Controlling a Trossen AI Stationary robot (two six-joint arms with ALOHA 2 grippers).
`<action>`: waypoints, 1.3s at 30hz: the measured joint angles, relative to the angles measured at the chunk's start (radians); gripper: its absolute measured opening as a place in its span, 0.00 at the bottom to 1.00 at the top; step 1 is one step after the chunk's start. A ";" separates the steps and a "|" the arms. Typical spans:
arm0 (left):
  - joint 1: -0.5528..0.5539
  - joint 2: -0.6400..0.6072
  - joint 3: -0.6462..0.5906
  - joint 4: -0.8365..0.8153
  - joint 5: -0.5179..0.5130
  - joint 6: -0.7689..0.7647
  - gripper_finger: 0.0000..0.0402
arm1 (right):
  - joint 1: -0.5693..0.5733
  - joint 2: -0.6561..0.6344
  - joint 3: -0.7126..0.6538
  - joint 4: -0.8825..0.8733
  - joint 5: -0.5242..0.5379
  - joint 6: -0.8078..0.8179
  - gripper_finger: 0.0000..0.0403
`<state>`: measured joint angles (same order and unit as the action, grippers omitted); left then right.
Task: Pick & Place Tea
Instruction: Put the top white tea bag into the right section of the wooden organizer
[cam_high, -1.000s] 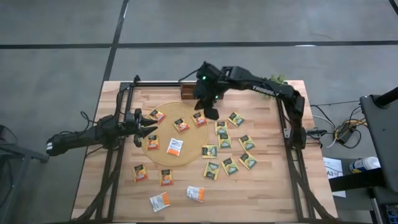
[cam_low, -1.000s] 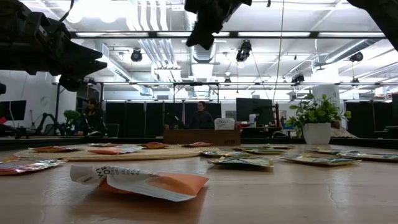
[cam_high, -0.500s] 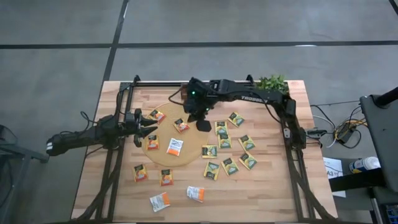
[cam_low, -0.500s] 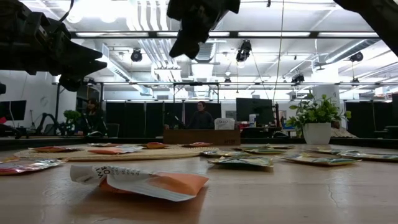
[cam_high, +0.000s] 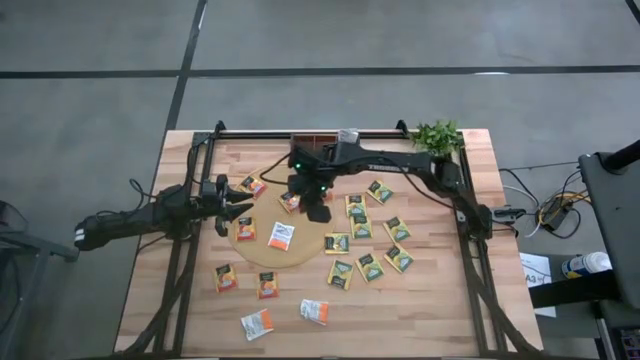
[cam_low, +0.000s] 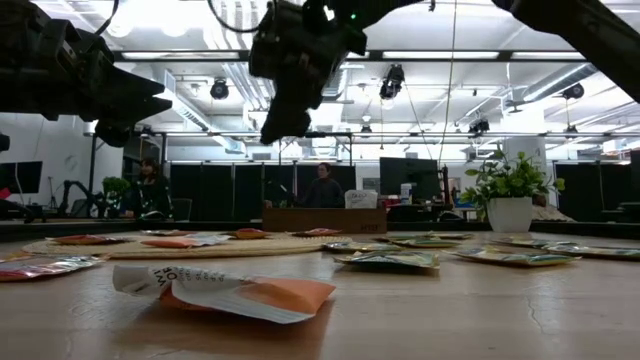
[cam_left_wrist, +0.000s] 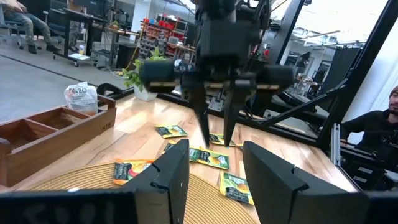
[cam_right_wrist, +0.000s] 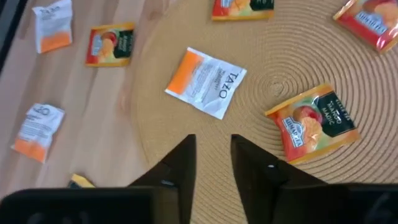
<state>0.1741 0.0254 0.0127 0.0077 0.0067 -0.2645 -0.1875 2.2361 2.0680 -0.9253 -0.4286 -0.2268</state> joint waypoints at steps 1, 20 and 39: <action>0.000 0.000 0.000 0.000 0.000 0.000 0.36 | 0.000 0.007 0.000 0.000 0.000 0.000 0.29; 0.000 0.000 0.000 0.000 0.000 0.000 0.36 | 0.044 0.101 -0.013 0.163 0.012 0.068 0.53; 0.000 0.002 0.000 0.000 0.000 0.000 0.36 | 0.046 0.179 -0.024 0.222 0.042 0.108 0.73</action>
<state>0.1741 0.0271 0.0126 0.0074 0.0068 -0.2646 -0.1413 2.4149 2.0438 -0.7028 -0.3864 -0.1189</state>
